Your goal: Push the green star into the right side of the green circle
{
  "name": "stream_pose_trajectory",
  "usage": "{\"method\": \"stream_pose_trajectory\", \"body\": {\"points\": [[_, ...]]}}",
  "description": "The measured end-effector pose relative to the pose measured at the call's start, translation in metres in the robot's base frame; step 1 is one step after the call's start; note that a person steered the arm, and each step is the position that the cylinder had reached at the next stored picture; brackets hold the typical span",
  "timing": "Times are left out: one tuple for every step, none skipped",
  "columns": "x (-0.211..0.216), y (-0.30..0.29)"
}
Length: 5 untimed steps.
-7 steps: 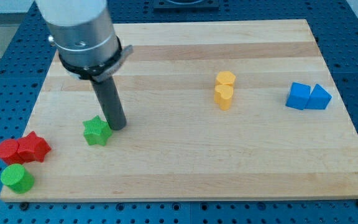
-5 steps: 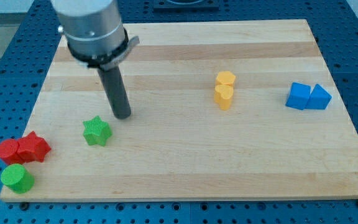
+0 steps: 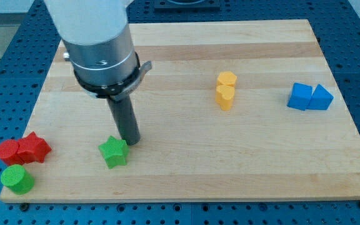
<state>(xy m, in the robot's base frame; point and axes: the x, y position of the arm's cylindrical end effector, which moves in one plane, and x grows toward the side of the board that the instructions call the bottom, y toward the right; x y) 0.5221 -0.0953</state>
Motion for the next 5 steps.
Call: {"method": "stream_pose_trajectory", "body": {"points": [[0.008,0.000],[0.023,-0.016],[0.043,-0.028],[0.055,-0.032],[0.056,-0.041]]}}
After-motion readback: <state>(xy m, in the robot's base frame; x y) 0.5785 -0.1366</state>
